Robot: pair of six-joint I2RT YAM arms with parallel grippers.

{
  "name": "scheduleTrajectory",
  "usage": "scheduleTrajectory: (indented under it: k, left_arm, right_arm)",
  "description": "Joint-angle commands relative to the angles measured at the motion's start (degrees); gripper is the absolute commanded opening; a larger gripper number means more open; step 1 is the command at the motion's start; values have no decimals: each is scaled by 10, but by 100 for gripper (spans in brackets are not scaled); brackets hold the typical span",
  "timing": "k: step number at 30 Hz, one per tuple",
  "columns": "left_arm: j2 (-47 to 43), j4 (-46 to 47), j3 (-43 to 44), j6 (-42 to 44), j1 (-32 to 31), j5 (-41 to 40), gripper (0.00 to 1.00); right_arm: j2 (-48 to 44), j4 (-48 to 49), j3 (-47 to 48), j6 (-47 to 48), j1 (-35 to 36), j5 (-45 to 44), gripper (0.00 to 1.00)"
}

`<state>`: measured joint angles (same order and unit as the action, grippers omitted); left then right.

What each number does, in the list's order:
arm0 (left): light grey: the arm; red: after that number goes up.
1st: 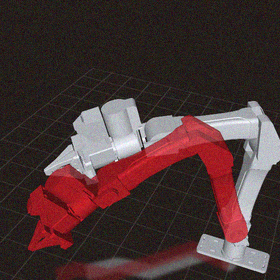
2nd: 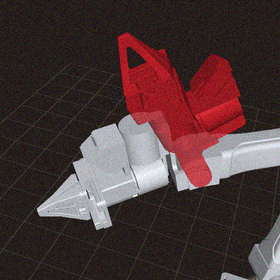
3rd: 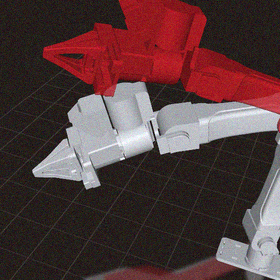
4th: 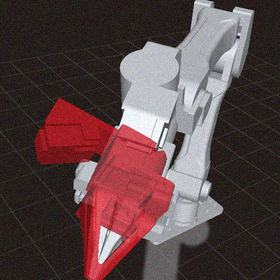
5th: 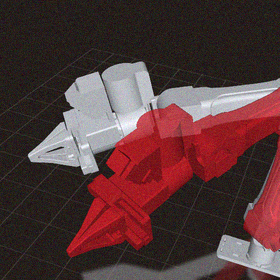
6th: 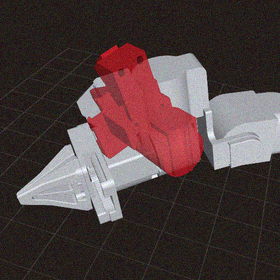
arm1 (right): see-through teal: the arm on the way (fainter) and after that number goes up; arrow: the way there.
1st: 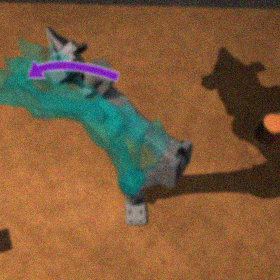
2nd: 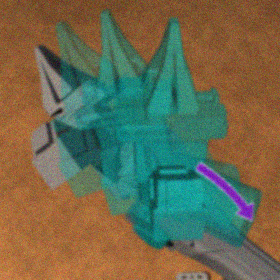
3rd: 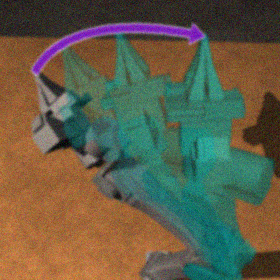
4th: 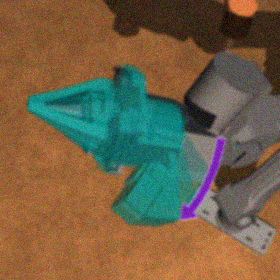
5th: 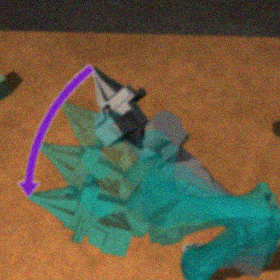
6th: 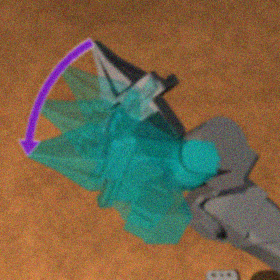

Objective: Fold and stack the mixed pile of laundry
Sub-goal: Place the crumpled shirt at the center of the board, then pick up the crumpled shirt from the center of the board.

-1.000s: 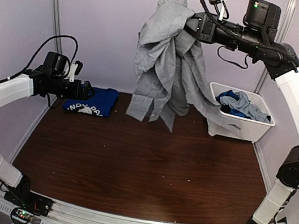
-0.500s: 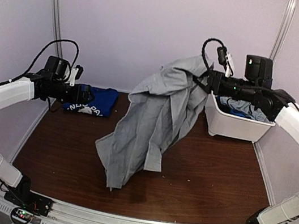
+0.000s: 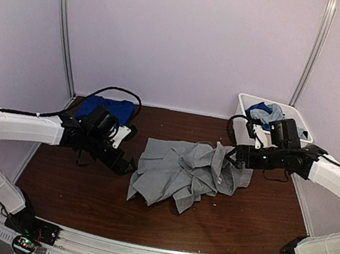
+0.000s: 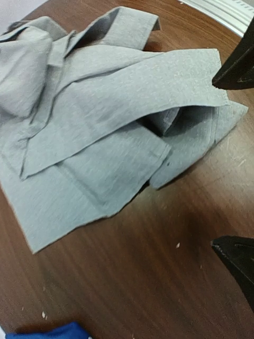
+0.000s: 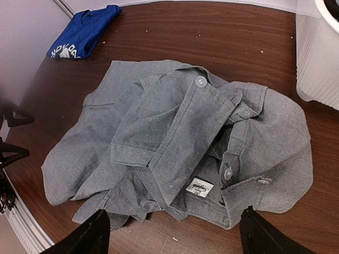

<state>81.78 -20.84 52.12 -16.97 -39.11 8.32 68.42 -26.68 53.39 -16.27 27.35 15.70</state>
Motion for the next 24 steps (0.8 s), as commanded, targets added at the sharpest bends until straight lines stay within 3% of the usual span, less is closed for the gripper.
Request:
scheduleTrajectory:
  k: [1,4,9,18,24]
  left_arm:
    - [59,65,-1,-26,-60,-16,98]
    - [104,103,5,-49,-87,19,96]
    - [162,123,26,-84,-108,28,82]
    - [182,126,37,-111,-107,-9,35]
    - [163,113,47,-106,-105,-19,13]
  right_arm:
    - [23,42,-32,-7,6,54,84]
    - [52,60,-28,-12,17,70,82]
    - [124,65,13,-16,35,52,80]
    - [207,25,56,-17,65,-93,73]
    - [214,52,17,-18,67,-75,76]
